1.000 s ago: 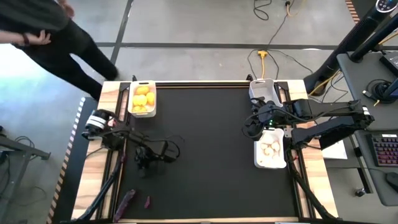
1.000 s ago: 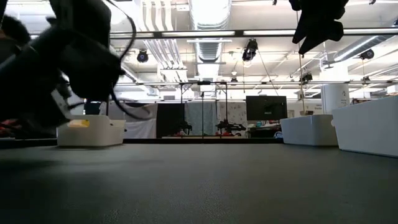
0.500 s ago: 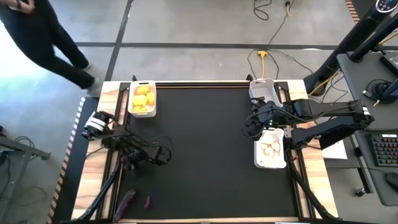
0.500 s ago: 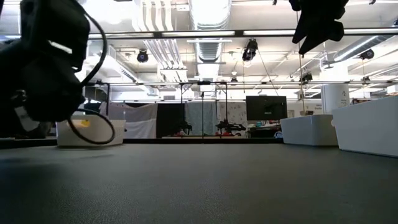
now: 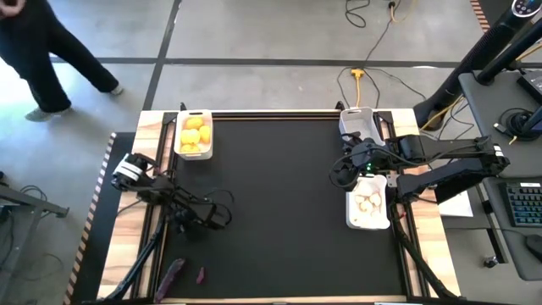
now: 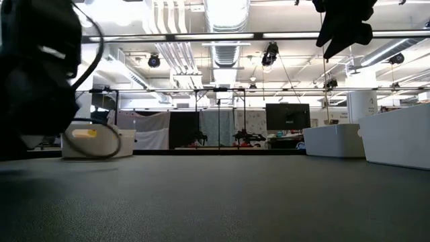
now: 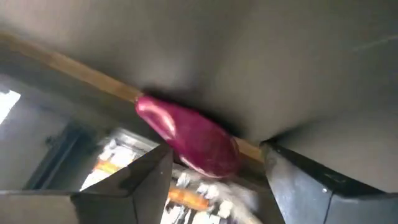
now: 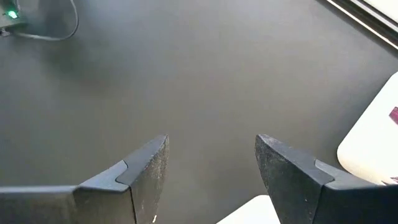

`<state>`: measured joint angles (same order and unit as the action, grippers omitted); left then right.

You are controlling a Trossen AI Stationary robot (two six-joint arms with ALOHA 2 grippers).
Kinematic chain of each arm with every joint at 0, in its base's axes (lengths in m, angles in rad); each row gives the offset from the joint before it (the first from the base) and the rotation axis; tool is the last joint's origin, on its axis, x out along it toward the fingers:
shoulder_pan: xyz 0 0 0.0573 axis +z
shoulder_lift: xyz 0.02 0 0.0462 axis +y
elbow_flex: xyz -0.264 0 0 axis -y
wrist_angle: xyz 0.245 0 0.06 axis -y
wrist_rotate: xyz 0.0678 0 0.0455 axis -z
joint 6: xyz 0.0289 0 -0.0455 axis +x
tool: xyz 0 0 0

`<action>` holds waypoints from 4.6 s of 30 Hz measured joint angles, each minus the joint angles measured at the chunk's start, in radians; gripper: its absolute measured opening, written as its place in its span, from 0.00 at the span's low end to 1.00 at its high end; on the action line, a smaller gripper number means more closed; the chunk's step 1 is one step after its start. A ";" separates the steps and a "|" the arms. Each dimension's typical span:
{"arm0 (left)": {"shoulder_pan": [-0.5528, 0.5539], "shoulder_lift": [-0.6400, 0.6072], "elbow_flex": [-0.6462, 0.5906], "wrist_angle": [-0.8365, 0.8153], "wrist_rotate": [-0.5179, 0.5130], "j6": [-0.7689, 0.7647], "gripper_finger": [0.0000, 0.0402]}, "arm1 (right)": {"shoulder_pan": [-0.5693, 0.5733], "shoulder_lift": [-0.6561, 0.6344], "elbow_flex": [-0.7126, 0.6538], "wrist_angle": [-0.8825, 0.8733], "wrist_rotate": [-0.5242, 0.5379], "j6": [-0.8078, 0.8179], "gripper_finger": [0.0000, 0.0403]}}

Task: Sort produce into baskets
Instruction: Put the purple eggplant into the gray bin

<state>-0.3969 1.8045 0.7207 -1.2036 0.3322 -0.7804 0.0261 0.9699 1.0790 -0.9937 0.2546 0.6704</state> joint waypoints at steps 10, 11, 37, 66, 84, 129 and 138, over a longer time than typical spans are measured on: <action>-0.002 -0.001 0.205 0.041 -0.110 -0.046 0.57 | 0.000 0.000 0.000 0.001 0.008 0.000 0.58; -0.002 -0.001 0.228 0.044 -0.131 -0.049 0.57 | 0.000 0.000 0.000 0.001 0.008 -0.001 0.58; -0.078 -0.014 0.464 0.167 -0.366 -0.221 0.67 | 0.000 0.000 0.000 0.000 0.003 0.004 0.58; -0.057 -0.032 0.267 0.487 -0.463 -0.916 0.41 | 0.000 0.000 0.000 0.004 -0.019 0.019 0.58; 0.323 0.056 0.478 0.882 -0.520 0.043 0.15 | 0.204 0.010 -0.023 0.028 -0.019 0.086 0.54; 0.221 -0.277 0.376 0.453 -0.559 0.092 0.55 | 0.002 0.632 -0.139 0.707 -0.151 -0.615 0.55; 0.135 -0.403 0.244 0.468 -0.559 -0.093 0.55 | -0.051 0.714 -0.138 0.814 -0.158 -0.671 0.55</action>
<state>-0.2619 1.4013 0.9649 -0.7352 -0.2264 -0.8733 -0.0252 1.6841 0.9409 -0.1793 0.0967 -0.0010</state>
